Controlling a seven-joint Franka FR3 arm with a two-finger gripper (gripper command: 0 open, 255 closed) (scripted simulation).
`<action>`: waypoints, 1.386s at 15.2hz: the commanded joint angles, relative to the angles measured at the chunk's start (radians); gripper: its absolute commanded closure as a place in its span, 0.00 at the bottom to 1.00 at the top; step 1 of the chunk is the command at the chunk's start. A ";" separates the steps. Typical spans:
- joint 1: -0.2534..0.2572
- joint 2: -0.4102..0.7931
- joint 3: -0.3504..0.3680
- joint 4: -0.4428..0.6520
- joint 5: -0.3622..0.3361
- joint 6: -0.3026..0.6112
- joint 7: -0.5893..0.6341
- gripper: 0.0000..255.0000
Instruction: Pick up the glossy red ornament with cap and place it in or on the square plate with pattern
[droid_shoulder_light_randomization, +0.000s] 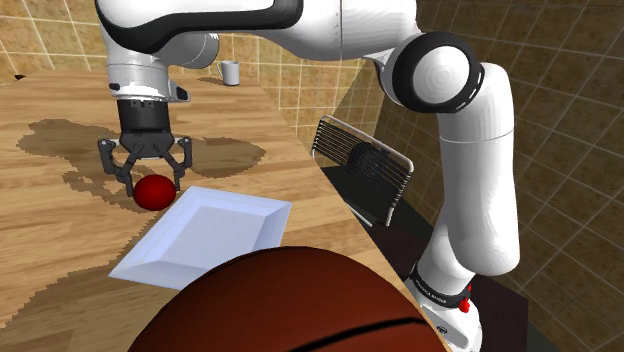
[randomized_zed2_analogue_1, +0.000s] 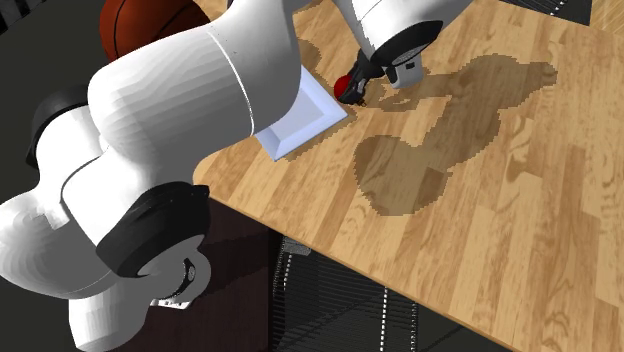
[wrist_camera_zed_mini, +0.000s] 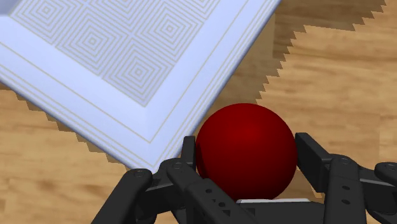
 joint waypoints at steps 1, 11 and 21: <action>-0.001 0.003 -0.001 -0.007 -0.002 -0.002 -0.001 1.00; 0.002 0.007 0.001 0.055 -0.003 -0.057 0.017 1.00; 0.014 0.041 0.005 0.240 -0.011 -0.201 0.065 1.00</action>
